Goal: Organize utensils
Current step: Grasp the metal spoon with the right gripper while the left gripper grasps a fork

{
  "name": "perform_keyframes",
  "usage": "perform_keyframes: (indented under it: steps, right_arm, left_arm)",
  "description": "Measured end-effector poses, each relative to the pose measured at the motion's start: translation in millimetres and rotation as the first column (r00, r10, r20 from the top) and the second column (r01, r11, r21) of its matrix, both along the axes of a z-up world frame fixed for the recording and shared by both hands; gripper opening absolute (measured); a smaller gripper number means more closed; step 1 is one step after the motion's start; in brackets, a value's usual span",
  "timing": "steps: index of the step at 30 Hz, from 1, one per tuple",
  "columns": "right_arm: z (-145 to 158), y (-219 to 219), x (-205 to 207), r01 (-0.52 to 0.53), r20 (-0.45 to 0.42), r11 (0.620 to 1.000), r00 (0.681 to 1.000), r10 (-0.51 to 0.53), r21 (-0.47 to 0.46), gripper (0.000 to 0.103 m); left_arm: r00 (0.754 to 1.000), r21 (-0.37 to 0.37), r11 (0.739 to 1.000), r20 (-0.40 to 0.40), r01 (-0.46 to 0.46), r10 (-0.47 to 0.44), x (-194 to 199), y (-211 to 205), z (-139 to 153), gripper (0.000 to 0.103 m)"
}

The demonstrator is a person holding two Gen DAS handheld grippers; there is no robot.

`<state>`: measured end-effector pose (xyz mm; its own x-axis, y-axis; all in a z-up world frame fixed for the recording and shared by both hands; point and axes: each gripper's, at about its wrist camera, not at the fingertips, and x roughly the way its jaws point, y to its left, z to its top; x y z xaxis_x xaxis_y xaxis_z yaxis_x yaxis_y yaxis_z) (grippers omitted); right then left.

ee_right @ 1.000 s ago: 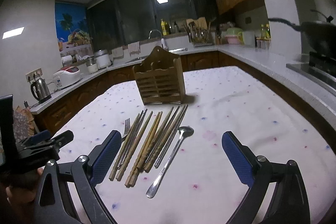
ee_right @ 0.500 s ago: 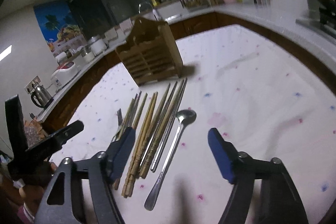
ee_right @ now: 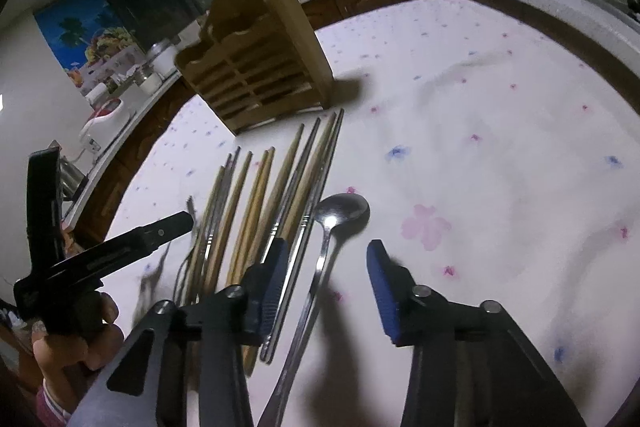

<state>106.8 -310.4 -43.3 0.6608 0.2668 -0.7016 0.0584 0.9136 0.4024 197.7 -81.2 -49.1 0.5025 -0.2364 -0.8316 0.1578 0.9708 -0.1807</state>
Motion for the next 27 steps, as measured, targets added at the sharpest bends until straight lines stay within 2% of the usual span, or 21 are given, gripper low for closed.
perform_keyframes:
  steps: [3,4,5,6,7,8,9,15,19,22,24,27]
  right_arm:
    - [-3,1,6,-0.005,-0.013,1.0,1.0,0.004,-0.012,0.036]
    - [-3,1,8,-0.009,-0.014,1.0,1.0,0.009,-0.02,0.035]
    - [-2,2,9,-0.011,-0.015,1.0,1.0,0.011,-0.022,0.035]
    - [-2,2,10,-0.013,-0.016,1.0,1.0,0.013,-0.024,0.033]
    - [-2,3,11,-0.02,-0.022,0.999,1.0,0.019,-0.026,0.02]
    - [-3,3,12,-0.026,-0.029,0.999,0.999,0.025,-0.019,0.01]
    - [-3,0,12,-0.031,-0.032,0.999,0.999,0.031,0.008,0.006]
    - [10,-1,2,-0.035,0.014,0.999,0.999,0.035,0.015,0.002]
    - [22,-2,-3,-0.033,0.046,0.999,0.998,0.033,0.015,0.002]
    - [29,0,-6,-0.032,0.066,0.999,0.997,0.031,0.014,0.002]
    - [34,1,-9,-0.031,0.077,0.999,0.997,0.029,0.023,0.002]
    - [42,4,-14,-0.036,0.099,0.999,0.994,0.034,0.02,0.002]
  left_arm:
    - [1.0,0.015,1.0,0.001,0.005,-0.005,4,-2,1,0.046]
    - [1.0,0.013,1.0,-0.001,0.007,-0.007,5,-1,2,0.04]
    - [1.0,0.009,1.0,-0.005,0.01,-0.01,6,-1,2,0.027]
    - [1.0,-0.007,1.0,-0.013,0.017,-0.017,7,1,2,0.02]
    - [1.0,-0.018,1.0,-0.023,0.02,-0.021,8,3,3,0.02]
    - [0.999,-0.032,0.999,-0.028,0.021,-0.022,8,7,4,0.02]
    - [0.999,-0.04,0.999,-0.028,0.02,-0.022,8,8,4,0.02]
    - [1.0,-0.135,0.991,-0.026,0.0,-0.004,-4,35,14,0.019]
    - [1.0,-0.171,0.985,0.012,-0.008,0.01,-18,52,31,0.018]
    - [0.999,-0.191,0.982,0.043,-0.001,0.009,-30,61,45,0.003]
    - [0.998,-0.215,0.977,0.066,0.008,0.006,-38,66,54,0.0]
    - [0.994,-0.191,0.981,0.113,0.022,0.0,-48,67,65,0.0]
